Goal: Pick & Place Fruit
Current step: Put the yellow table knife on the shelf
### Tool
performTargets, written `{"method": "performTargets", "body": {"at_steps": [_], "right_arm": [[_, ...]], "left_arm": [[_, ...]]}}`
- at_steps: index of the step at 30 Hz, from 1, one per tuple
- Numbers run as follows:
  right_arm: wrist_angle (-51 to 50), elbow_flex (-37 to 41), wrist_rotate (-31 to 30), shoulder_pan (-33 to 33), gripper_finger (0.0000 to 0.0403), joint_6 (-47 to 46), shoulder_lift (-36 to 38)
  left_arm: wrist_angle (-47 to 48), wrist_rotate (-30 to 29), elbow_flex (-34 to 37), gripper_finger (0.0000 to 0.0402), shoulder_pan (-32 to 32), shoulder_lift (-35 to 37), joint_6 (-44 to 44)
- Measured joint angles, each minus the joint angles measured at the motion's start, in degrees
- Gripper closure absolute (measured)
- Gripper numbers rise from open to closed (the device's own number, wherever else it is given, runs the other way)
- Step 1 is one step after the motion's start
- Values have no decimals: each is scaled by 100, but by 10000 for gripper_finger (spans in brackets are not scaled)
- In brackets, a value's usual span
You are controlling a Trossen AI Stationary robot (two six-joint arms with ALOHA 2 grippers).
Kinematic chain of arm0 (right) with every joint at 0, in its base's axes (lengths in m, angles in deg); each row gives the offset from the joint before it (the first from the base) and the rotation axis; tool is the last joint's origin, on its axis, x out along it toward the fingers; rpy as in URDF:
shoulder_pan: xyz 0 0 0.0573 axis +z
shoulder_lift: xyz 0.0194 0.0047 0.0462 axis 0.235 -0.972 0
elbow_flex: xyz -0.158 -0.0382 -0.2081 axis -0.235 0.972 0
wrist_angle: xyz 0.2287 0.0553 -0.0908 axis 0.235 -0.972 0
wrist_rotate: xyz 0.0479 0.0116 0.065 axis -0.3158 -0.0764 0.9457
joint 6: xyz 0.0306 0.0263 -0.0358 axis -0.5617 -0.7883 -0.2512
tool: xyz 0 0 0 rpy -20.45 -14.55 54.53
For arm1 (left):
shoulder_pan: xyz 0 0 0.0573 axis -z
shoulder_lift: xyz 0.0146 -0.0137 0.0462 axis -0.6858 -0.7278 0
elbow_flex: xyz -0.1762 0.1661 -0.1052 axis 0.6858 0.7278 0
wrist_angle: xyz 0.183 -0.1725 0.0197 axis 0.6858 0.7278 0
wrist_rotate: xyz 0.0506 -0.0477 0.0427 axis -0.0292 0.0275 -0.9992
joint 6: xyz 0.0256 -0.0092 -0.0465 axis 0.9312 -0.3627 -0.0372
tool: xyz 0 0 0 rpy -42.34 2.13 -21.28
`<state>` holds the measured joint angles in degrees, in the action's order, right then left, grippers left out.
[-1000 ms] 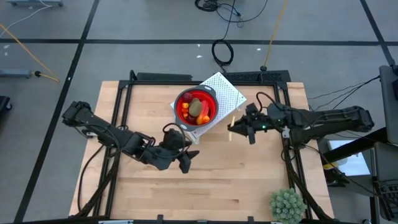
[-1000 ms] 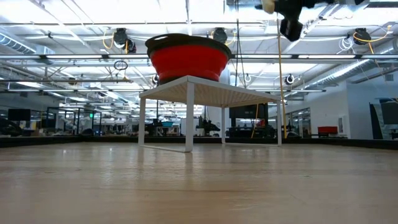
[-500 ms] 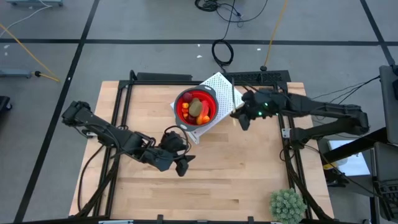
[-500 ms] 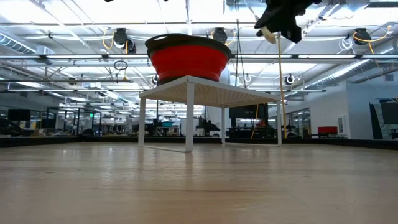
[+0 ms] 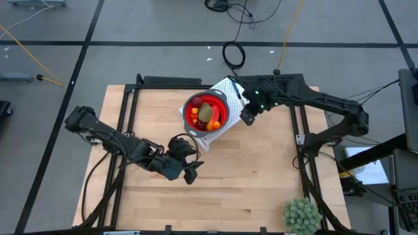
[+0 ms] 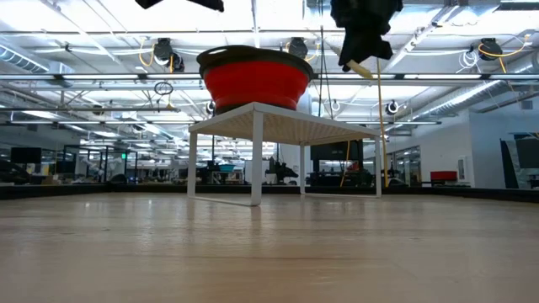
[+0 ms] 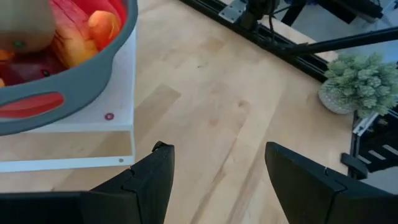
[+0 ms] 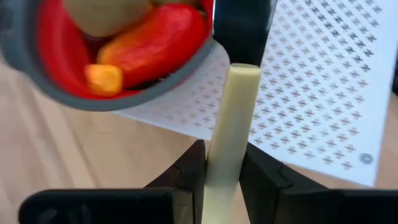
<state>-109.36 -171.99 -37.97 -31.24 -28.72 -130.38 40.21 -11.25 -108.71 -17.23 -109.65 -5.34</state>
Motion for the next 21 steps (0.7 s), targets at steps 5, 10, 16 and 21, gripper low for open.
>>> {"method": "performTargets", "body": {"at_steps": [5, 10, 16, 21], "right_arm": [[-62, -41, 9, -275, 335, 180, -222], [-166, -43, 24, -466, 335, 199, -401], [-422, -43, 39, -586, 335, 223, -591], [-481, -43, 329, -694, 335, 223, -621]], "left_arm": [[-248, -185, 201, 151, 49, 95, 51], [-1059, -121, 669, 151, 73, 279, 458], [-2547, 126, 1659, 151, 53, 782, 1123], [-3760, 275, 2646, 151, 55, 1312, 1548]]}}
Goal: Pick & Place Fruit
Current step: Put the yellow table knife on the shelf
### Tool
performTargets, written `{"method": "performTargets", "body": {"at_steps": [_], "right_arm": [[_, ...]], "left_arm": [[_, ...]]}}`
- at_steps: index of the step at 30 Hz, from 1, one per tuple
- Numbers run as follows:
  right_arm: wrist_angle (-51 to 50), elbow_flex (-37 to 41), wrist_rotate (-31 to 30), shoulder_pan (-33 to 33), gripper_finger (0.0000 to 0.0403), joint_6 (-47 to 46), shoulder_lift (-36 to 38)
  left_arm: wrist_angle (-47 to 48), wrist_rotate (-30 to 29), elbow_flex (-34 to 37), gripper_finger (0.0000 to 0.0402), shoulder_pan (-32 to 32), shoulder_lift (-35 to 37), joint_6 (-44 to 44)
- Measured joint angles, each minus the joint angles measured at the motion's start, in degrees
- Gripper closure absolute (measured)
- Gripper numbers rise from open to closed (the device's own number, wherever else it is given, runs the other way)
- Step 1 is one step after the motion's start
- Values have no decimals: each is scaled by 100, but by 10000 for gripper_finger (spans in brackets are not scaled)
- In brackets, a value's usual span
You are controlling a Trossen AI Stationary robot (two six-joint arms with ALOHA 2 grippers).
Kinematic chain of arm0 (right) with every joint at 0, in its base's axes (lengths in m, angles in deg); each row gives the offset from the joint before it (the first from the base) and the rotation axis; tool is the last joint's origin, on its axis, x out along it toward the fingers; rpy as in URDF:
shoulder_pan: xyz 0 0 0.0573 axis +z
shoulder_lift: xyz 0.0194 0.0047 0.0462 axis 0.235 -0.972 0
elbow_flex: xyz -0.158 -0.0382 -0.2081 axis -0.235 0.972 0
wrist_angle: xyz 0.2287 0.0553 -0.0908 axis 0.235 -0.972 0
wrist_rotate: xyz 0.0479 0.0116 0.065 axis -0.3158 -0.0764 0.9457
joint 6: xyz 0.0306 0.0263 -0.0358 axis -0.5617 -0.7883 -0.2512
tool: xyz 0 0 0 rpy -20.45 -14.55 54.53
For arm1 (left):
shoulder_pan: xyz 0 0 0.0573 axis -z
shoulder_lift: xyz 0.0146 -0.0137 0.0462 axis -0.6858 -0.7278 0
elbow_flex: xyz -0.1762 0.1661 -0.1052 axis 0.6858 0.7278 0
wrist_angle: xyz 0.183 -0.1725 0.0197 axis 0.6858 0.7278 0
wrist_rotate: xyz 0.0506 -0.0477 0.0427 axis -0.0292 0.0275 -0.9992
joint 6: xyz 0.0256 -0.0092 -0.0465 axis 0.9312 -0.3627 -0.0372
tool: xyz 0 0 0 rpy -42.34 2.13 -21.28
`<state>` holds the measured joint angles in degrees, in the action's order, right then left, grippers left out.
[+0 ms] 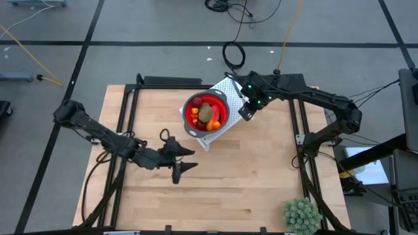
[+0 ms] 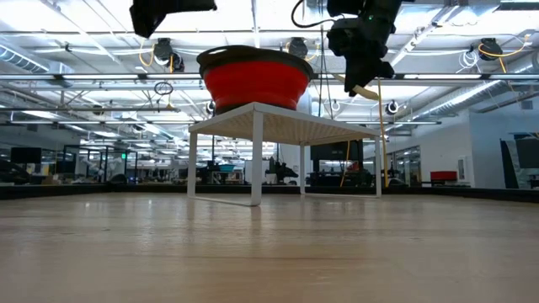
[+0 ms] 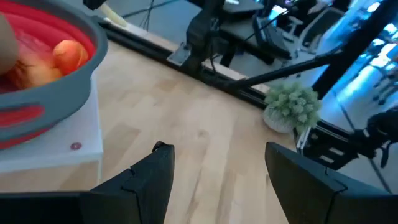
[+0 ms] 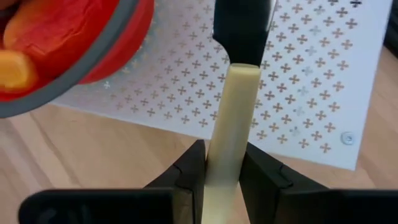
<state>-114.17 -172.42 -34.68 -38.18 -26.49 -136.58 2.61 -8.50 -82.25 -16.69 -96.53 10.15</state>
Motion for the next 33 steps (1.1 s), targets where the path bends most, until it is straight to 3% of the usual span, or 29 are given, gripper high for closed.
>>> {"method": "performTargets", "body": {"at_steps": [6, 16, 20, 33], "right_arm": [[12, 0, 10, -145, 334, -39, 4], [345, 0, 18, -287, 334, -9, 0], [498, -47, 292, -399, 334, -45, -111], [-900, -1950, -22, -583, 334, 176, -1574]], "left_arm": [[-1064, 265, 1018, 151, -33, 553, 171], [-1358, 330, 1970, 151, -33, 1281, 144], [-1456, 348, 2187, 151, -33, 1406, 126], [-1486, 511, 2278, 151, -33, 1438, -5]]}}
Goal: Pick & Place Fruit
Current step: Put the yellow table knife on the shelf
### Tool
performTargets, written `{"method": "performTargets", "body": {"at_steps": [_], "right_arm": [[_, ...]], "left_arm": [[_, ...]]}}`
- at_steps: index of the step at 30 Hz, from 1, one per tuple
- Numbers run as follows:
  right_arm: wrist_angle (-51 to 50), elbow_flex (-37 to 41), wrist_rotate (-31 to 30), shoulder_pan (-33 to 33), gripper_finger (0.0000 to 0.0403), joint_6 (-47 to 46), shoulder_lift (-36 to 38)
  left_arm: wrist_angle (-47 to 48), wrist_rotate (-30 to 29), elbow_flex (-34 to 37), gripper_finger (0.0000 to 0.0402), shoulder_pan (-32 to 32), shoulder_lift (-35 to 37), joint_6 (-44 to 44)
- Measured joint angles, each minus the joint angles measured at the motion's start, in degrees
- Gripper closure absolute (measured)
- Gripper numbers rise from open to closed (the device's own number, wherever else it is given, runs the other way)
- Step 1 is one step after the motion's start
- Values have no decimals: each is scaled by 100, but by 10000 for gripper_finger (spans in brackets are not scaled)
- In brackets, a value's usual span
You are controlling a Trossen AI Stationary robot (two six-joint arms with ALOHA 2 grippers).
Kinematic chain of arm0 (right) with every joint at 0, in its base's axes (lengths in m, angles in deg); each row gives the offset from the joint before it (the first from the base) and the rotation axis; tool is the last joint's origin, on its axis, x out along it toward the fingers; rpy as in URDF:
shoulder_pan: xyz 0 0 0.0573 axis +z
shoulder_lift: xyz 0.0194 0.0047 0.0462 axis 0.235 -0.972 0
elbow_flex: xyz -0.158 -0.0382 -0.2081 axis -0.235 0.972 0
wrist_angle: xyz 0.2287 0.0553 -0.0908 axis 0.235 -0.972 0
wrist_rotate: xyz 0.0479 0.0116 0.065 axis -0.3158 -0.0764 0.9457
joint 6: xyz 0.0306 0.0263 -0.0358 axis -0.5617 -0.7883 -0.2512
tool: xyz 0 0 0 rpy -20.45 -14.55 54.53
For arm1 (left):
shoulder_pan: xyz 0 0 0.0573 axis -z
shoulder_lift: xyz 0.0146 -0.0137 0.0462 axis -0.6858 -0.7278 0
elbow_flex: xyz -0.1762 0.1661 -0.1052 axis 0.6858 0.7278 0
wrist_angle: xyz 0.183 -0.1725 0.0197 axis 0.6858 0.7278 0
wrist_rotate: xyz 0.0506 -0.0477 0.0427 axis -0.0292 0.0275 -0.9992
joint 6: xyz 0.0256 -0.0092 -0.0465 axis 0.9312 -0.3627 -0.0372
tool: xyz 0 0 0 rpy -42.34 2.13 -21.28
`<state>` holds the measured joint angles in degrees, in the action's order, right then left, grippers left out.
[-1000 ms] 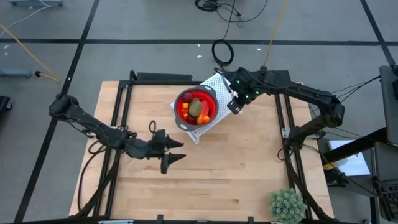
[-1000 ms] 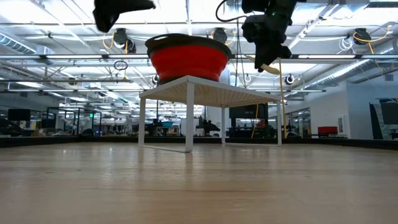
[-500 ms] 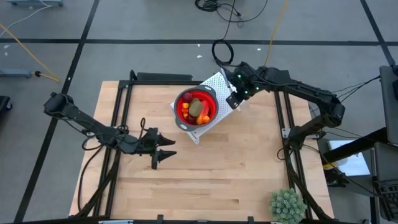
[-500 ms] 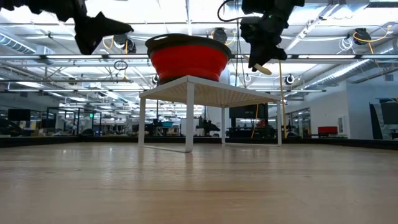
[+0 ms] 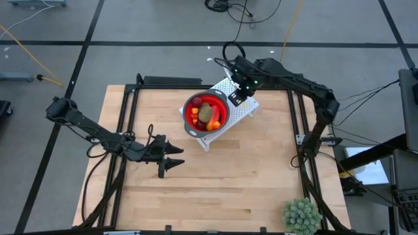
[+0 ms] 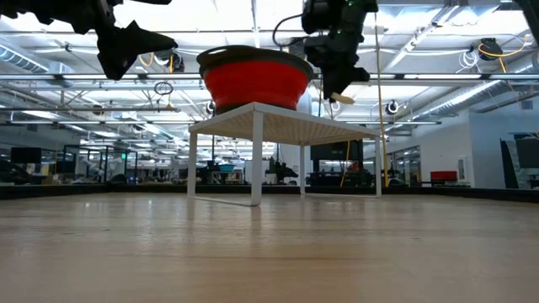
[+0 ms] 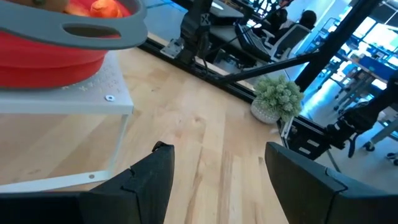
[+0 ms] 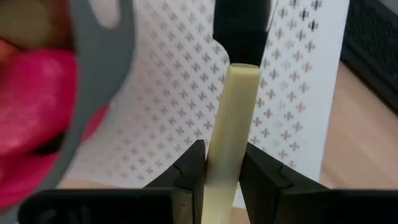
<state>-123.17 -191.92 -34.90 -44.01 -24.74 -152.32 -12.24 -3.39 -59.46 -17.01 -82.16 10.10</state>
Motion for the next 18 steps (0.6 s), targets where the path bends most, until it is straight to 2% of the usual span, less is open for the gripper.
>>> {"method": "performTargets", "body": {"at_steps": [4, 9, 18], "right_arm": [[-510, -408, 7, -11, 334, 47, -403], [-1046, -476, 18, -28, 334, 176, -685], [-1116, -478, 37, -31, 334, 275, -934]], "left_arm": [[7, 0, 0, 151, -1, 0, 3], [10, 0, 0, 151, -1, 0, 22], [11, 0, -2, 151, -2, -2, 22]]}}
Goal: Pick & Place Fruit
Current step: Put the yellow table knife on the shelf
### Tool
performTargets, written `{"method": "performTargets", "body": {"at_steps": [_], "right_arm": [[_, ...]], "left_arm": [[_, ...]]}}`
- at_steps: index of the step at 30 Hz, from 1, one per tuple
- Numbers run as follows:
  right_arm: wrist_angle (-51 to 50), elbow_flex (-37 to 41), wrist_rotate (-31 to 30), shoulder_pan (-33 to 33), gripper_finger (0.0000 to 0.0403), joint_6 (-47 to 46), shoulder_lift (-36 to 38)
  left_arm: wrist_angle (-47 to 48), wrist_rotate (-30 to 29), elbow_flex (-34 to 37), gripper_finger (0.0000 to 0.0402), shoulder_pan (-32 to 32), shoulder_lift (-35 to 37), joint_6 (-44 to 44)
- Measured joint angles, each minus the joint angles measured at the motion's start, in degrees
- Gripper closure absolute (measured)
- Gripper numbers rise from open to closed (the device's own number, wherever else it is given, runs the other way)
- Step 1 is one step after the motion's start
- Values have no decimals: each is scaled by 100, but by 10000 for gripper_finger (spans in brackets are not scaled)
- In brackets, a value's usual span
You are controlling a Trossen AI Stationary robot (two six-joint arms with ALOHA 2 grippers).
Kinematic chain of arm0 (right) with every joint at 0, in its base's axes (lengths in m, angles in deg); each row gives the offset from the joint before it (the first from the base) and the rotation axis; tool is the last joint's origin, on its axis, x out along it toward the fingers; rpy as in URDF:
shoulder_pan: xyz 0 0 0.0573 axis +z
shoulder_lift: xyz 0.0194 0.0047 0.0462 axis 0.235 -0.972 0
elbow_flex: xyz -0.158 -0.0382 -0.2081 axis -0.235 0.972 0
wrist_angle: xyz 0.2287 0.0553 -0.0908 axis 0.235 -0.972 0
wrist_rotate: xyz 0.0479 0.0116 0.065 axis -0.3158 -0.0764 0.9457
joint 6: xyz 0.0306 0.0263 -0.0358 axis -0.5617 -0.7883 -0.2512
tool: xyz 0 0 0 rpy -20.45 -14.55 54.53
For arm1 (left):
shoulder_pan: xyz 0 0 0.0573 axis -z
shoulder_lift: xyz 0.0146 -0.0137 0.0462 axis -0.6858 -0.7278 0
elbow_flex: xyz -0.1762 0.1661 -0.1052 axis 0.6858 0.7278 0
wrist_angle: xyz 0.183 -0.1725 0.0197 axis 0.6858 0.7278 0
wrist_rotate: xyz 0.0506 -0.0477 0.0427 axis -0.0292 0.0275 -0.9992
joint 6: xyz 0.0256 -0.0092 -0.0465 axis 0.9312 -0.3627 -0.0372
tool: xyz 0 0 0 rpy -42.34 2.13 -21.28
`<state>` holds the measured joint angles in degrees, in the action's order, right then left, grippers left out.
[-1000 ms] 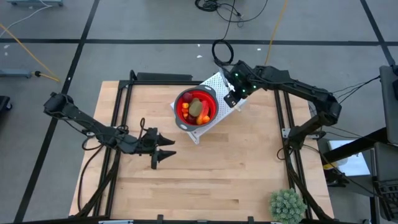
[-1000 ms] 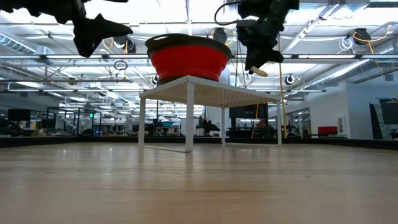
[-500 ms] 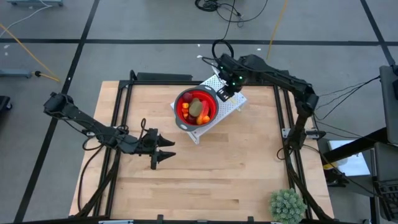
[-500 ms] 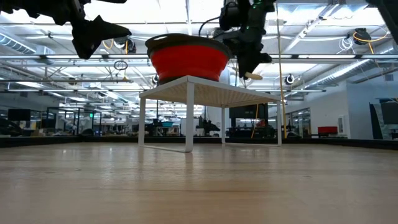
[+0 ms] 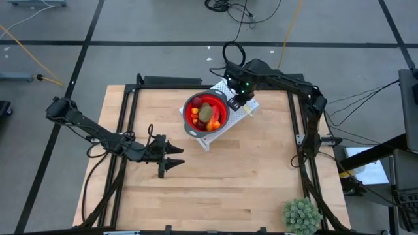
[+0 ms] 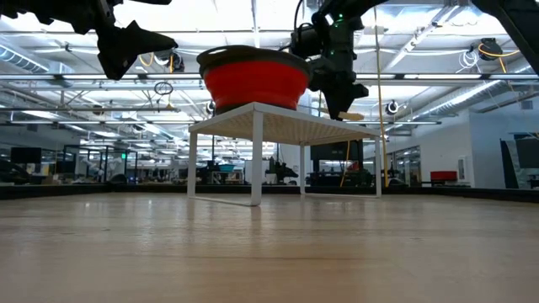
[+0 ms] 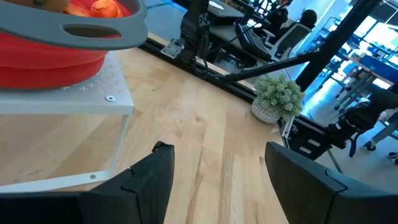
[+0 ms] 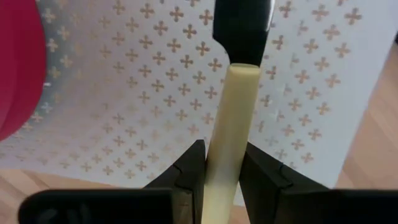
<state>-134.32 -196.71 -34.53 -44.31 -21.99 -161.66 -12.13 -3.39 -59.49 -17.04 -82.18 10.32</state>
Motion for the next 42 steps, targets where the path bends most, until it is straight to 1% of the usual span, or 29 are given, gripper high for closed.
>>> {"method": "performTargets", "body": {"at_steps": [4, 16, 23, 27, 37, 42], "right_arm": [[-5, -2, 178, 0, 334, 2, -55], [-76, 9, 146, 4, 334, 105, -90], [-53, 317, 141, 4, 334, 107, -72], [-36, 367, 141, 3, 334, 98, -67], [103, 378, 143, 4, 315, 101, -73], [174, 380, 143, 4, 313, 101, -76]], "left_arm": [[0, 0, 0, 151, 1, 0, 0], [0, 0, -2, 151, 0, 0, 24], [0, 0, -4, 151, 2, 0, 26], [0, 0, -4, 151, 1, 0, 26], [-2, 0, -4, 151, 0, 0, -24], [-2, 0, -4, 151, 0, 0, -31]]}}
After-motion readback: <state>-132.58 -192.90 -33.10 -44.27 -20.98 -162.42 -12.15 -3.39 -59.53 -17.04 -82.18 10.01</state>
